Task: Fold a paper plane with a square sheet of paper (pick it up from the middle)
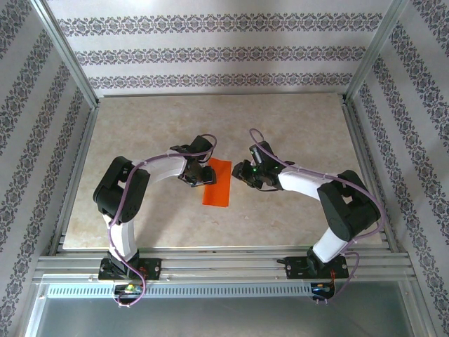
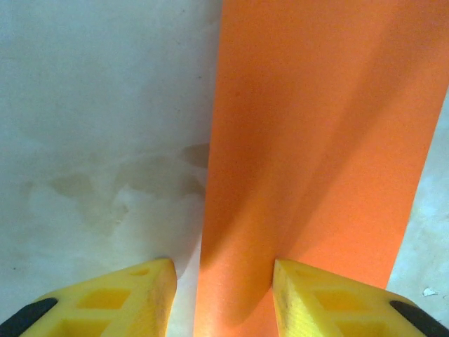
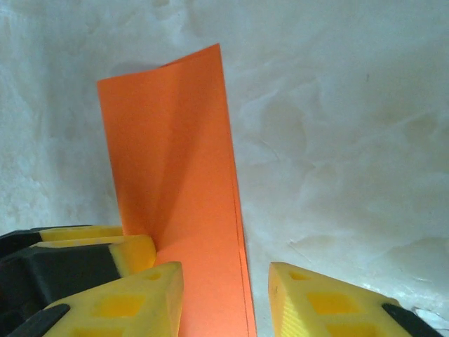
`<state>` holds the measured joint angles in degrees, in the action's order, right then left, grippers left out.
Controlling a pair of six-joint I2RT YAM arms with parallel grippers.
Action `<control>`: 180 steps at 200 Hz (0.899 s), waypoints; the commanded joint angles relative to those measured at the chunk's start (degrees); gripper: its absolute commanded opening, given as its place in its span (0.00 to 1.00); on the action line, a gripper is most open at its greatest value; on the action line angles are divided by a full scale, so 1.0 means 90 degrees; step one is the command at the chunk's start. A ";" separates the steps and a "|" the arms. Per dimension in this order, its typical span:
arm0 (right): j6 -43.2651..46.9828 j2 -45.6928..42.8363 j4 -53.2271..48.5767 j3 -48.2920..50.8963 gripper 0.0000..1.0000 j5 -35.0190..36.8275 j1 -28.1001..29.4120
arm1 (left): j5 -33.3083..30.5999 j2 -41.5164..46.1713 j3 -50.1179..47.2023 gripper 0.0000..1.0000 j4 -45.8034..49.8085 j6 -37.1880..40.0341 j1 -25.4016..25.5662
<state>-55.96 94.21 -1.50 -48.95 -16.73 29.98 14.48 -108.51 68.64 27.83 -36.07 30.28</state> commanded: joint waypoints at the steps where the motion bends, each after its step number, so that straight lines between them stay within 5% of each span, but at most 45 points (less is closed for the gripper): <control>1: 0.0044 -0.0039 0.0018 0.0046 0.38 0.0160 -0.0040 | -0.0217 -0.0374 -0.0018 0.44 0.0381 -0.0171 -0.0005; 104: 0.0102 0.0134 0.0139 -0.0016 0.36 -0.0091 -0.0016 | -0.0193 -0.0531 -0.0088 0.47 0.0471 -0.0074 0.0006; 180: 0.0196 0.0860 0.0159 -0.0611 0.20 -0.0691 0.0258 | -0.0222 -0.0590 -0.0090 0.46 0.0511 -0.0122 0.0006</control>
<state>-55.05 99.83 -0.49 -52.01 -20.45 31.40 14.50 -109.40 69.69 28.91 -36.64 30.28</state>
